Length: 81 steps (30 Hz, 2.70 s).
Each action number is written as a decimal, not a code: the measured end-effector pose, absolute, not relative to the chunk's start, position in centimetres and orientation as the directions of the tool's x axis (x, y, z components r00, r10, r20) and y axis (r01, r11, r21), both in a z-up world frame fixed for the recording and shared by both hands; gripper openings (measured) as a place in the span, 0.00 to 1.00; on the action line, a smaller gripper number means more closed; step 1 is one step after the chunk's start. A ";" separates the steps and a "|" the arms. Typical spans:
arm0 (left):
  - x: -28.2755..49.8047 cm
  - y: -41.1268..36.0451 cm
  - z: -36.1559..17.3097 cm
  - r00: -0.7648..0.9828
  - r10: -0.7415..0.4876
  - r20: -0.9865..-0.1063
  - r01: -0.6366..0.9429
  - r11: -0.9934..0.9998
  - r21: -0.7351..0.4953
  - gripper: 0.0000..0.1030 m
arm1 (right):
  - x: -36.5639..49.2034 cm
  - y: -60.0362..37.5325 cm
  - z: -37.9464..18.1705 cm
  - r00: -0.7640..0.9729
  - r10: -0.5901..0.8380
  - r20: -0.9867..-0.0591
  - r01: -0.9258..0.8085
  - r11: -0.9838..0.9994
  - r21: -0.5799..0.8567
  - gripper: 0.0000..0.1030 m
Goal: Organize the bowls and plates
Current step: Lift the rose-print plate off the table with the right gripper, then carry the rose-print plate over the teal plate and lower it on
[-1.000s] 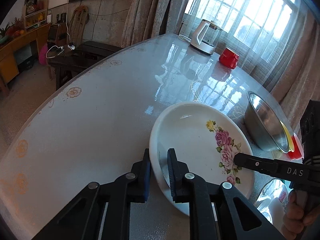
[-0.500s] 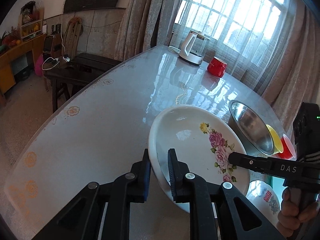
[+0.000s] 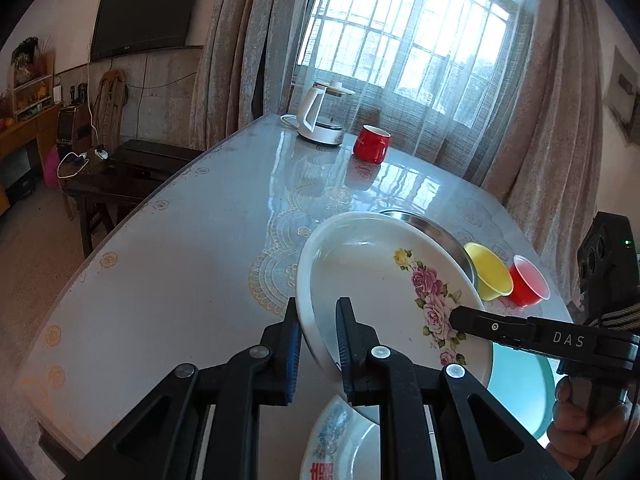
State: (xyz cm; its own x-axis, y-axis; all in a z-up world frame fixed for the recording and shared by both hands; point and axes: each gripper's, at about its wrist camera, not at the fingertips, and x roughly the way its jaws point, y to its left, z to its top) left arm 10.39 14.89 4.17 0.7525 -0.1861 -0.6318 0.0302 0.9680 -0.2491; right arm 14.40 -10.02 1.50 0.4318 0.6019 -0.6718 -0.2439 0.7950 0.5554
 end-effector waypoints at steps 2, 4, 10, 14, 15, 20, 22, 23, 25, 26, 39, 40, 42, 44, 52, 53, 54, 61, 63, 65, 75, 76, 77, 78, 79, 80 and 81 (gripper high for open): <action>10.1 13.4 4.5 0.751 -0.200 -0.629 0.058 0.969 -0.239 0.16 | 13.6 -11.8 1.9 0.453 0.594 -0.665 -0.226 0.798 0.559 0.11; 9.9 11.8 4.9 0.747 -0.217 -0.628 0.085 0.969 -0.233 0.16 | 12.8 -13.5 2.5 0.478 0.582 -0.658 -0.211 0.803 0.557 0.11; 8.8 6.8 5.5 0.728 -0.272 -0.630 0.173 0.961 -0.214 0.16 | 9.7 -18.8 3.2 0.539 0.540 -0.647 -0.158 0.819 0.552 0.11; 8.1 3.6 5.3 0.703 -0.306 -0.642 0.224 0.952 -0.209 0.16 | 8.0 -22.1 3.2 0.571 0.513 -0.641 -0.114 0.823 0.557 0.11; 8.1 2.7 5.3 0.696 -0.314 -0.645 0.236 0.949 -0.207 0.16 | 7.5 -22.9 3.2 0.579 0.505 -0.640 -0.103 0.824 0.557 0.11; 7.4 -0.9 4.8 0.664 -0.350 -0.661 0.298 0.934 -0.195 0.16 | 5.5 -26.2 2.7 0.604 0.468 -0.645 -0.039 0.826 0.563 0.11; 7.3 -2.3 4.5 0.649 -0.359 -0.671 0.315 0.929 -0.192 0.16 | 4.7 -27.3 2.3 0.610 0.455 -0.649 -0.012 0.824 0.567 0.11; 7.3 -2.9 4.4 0.643 -0.362 -0.675 0.324 0.927 -0.189 0.16 | 4.4 -27.8 2.2 0.613 0.447 -0.651 -0.001 0.825 0.566 0.11; 7.0 -4.0 4.2 0.632 -0.371 -0.680 0.344 0.921 -0.183 0.16 | 3.7 -28.7 1.9 0.621 0.434 -0.653 0.020 0.824 0.566 0.11; 6.9 -4.6 4.1 0.627 -0.373 -0.683 0.353 0.919 -0.177 0.16 | 3.4 -29.3 1.6 0.622 0.431 -0.654 0.031 0.821 0.570 0.12; 6.8 -9.5 2.0 0.562 -0.386 -0.732 0.413 0.897 -0.157 0.16 | 1.4 -33.3 -1.6 0.620 0.394 -0.679 0.136 0.798 0.588 0.12; 6.8 -9.7 1.8 0.557 -0.386 -0.736 0.415 0.897 -0.156 0.16 | 1.3 -33.5 -1.7 0.620 0.391 -0.681 0.140 0.798 0.586 0.12; 7.1 -10.0 1.4 0.541 -0.388 -0.746 0.417 0.894 -0.163 0.16 | 1.1 -33.8 -2.0 0.620 0.382 -0.685 0.147 0.801 0.580 0.12; 7.3 -10.3 1.0 0.531 -0.389 -0.752 0.417 0.893 -0.168 0.16 | 1.1 -34.1 -2.2 0.622 0.372 -0.689 0.149 0.807 0.571 0.12; 8.2 -9.9 0.1 0.522 -0.373 -0.767 0.398 0.902 -0.168 0.16 | 2.0 -33.5 -2.6 0.605 0.358 -0.711 0.139 0.832 0.537 0.12; 8.4 -9.7 0.0 0.521 -0.366 -0.771 0.390 0.906 -0.166 0.16 | 2.3 -33.3 -2.7 0.601 0.362 -0.713 0.136 0.832 0.537 0.12; 8.7 -9.4 -0.2 0.518 -0.357 -0.777 0.381 0.910 -0.165 0.16 | 2.6 -33.0 -2.9 0.596 0.366 -0.715 0.132 0.833 0.537 0.12; 10.3 -9.0 -1.9 0.479 -0.304 -0.824 0.347 0.927 -0.140 0.17 | 4.7 -31.4 -4.2 0.550 0.353 -0.757 0.143 0.853 0.502 0.12; 10.4 -9.3 -2.3 0.473 -0.285 -0.833 0.348 0.930 -0.120 0.17 | 4.9 -31.1 -4.4 0.543 0.325 -0.775 0.148 0.871 0.469 0.12; 10.5 -9.6 -2.8 0.470 -0.268 -0.841 0.347 0.932 -0.103 0.17 | 4.9 -30.8 -4.2 0.544 0.297 -0.785 0.140 0.890 0.434 0.12; 10.4 -10.8 -2.8 0.508 -0.207 -0.836 0.355 0.935 -0.016 0.20 | 5.1 -30.6 -4.1 0.552 0.265 -0.791 0.135 0.907 0.399 0.14; 10.4 -10.9 -2.8 0.512 -0.202 -0.835 0.355 0.935 -0.008 0.20 | 5.0 -30.5 -4.1 0.554 0.260 -0.791 0.133 0.910 0.393 0.14; 10.5 -10.9 -2.8 0.513 -0.201 -0.835 0.352 0.936 -0.009 0.20 | 5.0 -30.5 -4.0 0.557 0.255 -0.791 0.131 0.913 0.387 0.14; 10.6 -10.8 -2.8 0.511 -0.203 -0.835 0.349 0.937 -0.015 0.20 | 5.0 -30.3 -4.0 0.560 0.248 -0.791 0.128 0.917 0.378 0.14; 10.6 -10.8 -2.8 0.510 -0.205 -0.835 0.347 0.938 -0.019 0.20 | 4.9 -30.2 -4.0 0.563 0.241 -0.791 0.125 0.921 0.370 0.14; 10.6 -10.8 -2.8 0.512 -0.205 -0.834 0.345 0.938 -0.019 0.20 | 4.9 -30.1 -4.0 0.565 0.236 -0.791 0.122 0.924 0.363 0.14; 10.5 -10.8 -2.8 0.516 -0.203 -0.832 0.344 0.939 -0.016 0.20 | 4.9 -30.1 -4.0 0.566 0.231 -0.791 0.121 0.926 0.357 0.14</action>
